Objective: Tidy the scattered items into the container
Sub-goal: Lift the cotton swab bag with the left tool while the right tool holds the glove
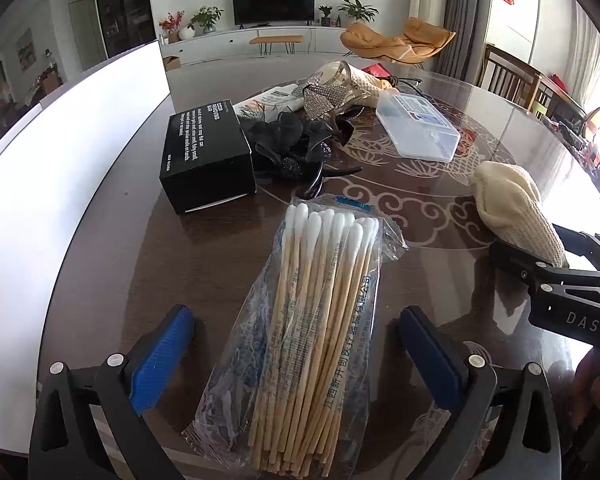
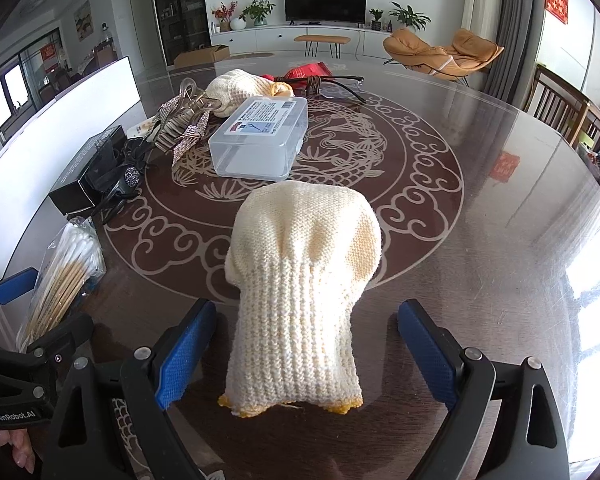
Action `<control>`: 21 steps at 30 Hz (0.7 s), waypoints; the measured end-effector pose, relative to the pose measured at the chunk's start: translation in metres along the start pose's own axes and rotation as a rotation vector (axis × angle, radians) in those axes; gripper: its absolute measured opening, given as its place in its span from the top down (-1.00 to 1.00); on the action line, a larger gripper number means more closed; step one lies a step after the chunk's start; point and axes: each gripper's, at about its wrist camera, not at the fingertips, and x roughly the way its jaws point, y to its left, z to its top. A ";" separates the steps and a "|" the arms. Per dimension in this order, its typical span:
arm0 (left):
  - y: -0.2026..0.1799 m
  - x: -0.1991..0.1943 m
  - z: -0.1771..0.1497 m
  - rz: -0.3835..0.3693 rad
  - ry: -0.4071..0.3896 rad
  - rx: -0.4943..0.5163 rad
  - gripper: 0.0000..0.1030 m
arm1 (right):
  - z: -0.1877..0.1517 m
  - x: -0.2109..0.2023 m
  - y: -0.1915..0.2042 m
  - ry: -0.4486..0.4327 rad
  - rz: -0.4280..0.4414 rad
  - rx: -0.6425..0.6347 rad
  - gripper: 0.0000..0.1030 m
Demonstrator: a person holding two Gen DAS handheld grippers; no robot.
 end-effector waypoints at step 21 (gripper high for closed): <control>0.000 0.000 -0.001 0.001 -0.006 -0.002 -1.00 | 0.000 0.000 0.000 0.000 0.000 0.000 -0.81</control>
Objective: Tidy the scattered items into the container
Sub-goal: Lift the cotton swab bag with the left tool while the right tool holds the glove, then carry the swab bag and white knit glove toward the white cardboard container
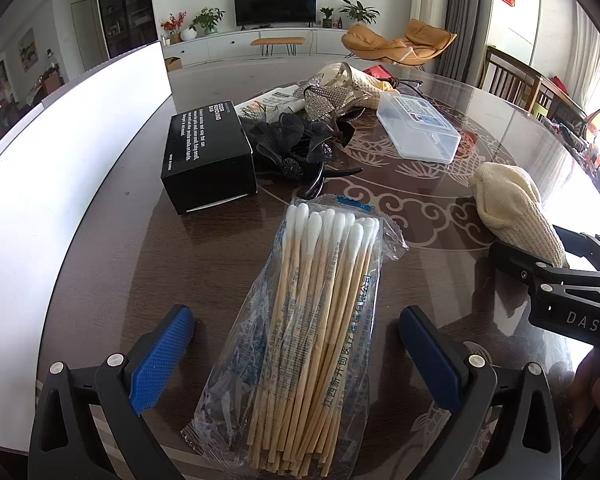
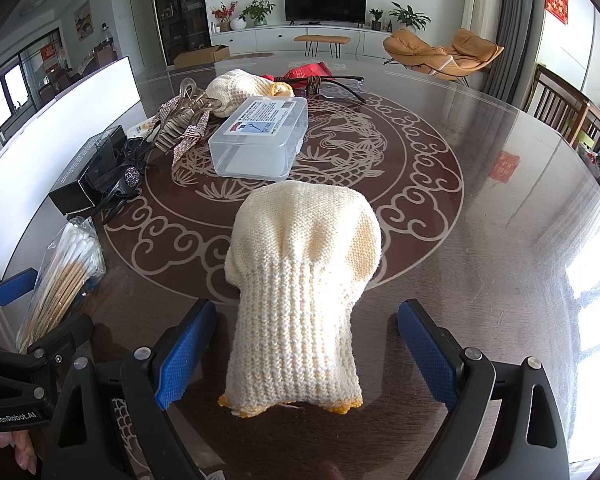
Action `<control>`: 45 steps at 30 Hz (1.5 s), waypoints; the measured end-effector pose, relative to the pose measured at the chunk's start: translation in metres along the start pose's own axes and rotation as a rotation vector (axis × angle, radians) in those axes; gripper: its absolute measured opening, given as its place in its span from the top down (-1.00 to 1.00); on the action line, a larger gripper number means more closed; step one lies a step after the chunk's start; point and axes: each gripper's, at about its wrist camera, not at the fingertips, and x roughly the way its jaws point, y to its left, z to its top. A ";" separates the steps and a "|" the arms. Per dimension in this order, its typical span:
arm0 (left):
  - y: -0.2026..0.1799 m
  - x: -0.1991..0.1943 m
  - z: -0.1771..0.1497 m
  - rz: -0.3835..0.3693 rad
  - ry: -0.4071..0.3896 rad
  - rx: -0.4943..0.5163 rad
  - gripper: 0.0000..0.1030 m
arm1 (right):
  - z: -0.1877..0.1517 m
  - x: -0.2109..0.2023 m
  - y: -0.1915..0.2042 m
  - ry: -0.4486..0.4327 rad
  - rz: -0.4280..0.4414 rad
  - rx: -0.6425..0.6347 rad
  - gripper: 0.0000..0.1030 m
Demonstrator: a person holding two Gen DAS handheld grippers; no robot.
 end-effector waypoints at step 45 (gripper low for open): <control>0.012 -0.002 0.001 0.018 0.012 -0.030 -1.00 | 0.000 -0.001 0.000 -0.001 0.003 0.003 -0.81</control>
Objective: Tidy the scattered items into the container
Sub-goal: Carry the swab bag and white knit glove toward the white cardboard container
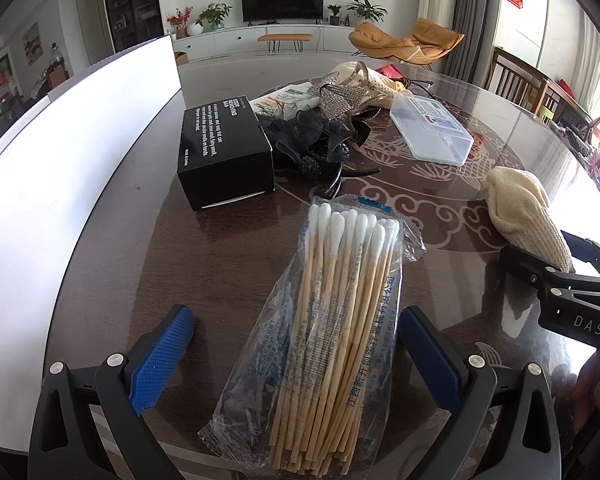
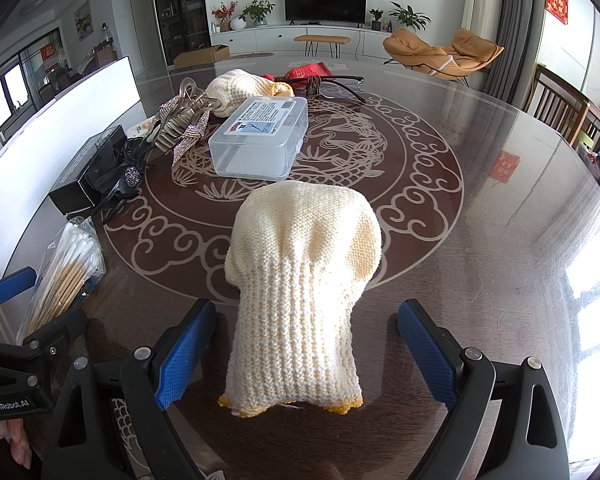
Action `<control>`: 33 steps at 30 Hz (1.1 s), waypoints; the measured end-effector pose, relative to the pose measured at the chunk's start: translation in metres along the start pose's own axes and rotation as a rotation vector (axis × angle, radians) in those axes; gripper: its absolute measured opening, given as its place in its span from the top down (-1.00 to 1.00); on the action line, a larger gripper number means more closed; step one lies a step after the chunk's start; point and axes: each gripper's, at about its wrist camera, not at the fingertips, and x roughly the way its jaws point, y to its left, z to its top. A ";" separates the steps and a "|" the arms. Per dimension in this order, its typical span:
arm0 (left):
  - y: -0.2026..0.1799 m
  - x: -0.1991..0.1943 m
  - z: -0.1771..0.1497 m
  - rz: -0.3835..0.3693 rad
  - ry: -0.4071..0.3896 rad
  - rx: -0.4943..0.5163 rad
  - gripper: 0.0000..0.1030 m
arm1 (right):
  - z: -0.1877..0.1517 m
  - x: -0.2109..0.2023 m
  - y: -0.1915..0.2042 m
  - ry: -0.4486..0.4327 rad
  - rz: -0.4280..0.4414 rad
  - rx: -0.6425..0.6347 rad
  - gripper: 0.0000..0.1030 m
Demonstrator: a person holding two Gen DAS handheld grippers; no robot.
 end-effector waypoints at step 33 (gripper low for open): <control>0.011 0.014 0.020 0.026 0.003 -0.030 -1.00 | 0.031 0.025 0.002 0.006 0.064 -0.099 -0.82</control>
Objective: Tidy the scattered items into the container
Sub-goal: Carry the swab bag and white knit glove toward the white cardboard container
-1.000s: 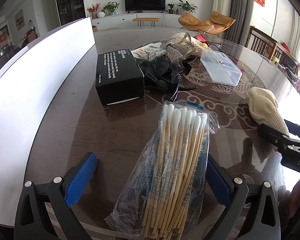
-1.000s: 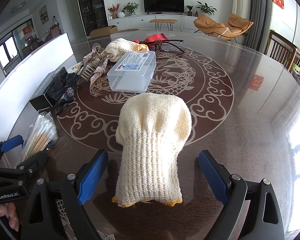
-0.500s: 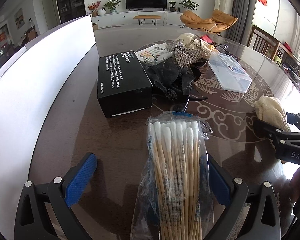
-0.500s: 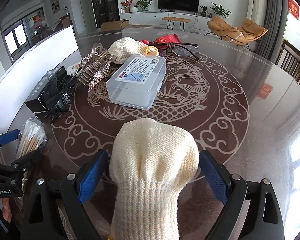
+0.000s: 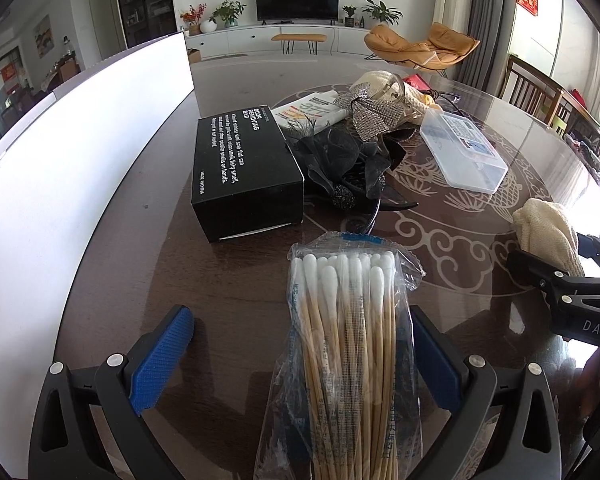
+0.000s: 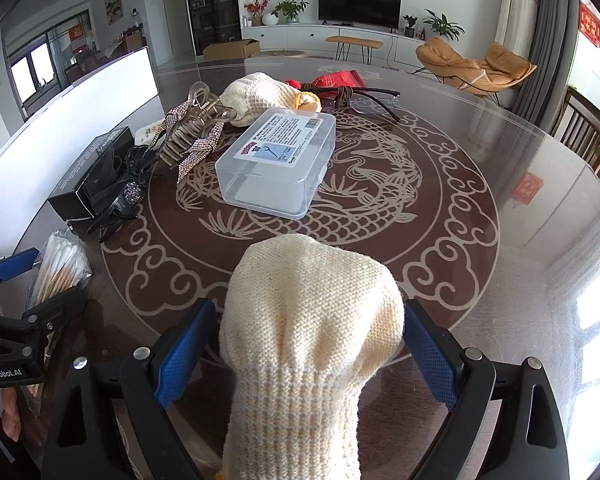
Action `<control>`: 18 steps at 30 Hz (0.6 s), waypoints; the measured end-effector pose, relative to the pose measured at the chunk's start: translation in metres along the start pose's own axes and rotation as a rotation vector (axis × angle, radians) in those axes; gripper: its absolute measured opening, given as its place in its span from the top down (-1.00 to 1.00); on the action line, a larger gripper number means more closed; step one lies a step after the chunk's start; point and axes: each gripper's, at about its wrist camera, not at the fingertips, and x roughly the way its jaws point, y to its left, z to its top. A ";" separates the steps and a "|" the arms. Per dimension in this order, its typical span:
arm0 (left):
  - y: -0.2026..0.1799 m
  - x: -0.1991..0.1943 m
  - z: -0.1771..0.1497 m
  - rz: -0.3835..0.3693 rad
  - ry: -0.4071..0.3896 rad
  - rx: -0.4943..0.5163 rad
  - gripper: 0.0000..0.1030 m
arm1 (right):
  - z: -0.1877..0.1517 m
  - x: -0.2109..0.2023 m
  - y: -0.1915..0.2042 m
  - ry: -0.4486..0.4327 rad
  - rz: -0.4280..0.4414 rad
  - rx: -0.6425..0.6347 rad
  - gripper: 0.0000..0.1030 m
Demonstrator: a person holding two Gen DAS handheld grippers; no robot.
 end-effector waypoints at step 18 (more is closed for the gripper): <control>-0.003 -0.003 -0.003 0.048 0.025 -0.070 -1.00 | 0.000 0.000 0.000 0.001 -0.001 0.001 -0.82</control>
